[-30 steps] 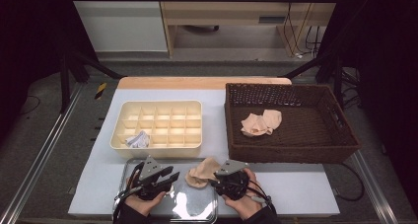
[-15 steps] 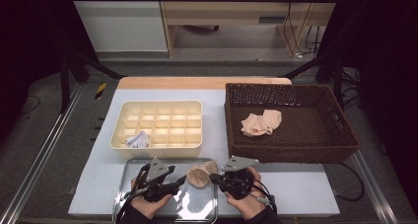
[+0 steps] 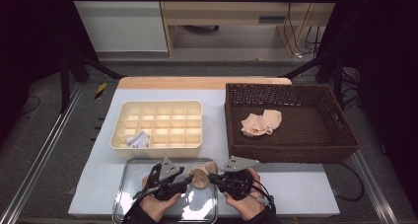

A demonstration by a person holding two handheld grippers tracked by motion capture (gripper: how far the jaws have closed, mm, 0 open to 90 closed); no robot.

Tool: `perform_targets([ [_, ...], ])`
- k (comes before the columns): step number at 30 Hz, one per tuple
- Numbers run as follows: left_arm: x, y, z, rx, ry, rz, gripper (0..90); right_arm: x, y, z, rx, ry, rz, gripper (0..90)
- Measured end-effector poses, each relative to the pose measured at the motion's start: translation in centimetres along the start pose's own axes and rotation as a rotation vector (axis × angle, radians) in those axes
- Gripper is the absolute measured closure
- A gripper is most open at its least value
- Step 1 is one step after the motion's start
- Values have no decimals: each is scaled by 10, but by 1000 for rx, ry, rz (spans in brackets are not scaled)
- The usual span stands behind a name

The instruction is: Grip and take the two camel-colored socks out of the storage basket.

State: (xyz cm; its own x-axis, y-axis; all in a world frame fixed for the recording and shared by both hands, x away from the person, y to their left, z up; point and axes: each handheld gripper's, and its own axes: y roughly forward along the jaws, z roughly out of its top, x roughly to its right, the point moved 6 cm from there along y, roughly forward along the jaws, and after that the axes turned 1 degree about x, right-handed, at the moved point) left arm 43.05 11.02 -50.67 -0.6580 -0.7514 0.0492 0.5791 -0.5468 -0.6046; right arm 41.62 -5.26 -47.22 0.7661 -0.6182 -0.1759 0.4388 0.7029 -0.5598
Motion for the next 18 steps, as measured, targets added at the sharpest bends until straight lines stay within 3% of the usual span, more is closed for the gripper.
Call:
perform_targets([
  [5, 0, 4, -1, -21, 1, -4, 616, -7, -3, 4, 16, -21, 17, 893],
  [13, 1, 10, -3, -57, -16, -20, 814, -8, -2, 2, 6, -19, 38, 893],
  [18, -3, 9, 4, -52, -9, -13, 844, -10, -2, 1, 3, -22, 51, 892],
])
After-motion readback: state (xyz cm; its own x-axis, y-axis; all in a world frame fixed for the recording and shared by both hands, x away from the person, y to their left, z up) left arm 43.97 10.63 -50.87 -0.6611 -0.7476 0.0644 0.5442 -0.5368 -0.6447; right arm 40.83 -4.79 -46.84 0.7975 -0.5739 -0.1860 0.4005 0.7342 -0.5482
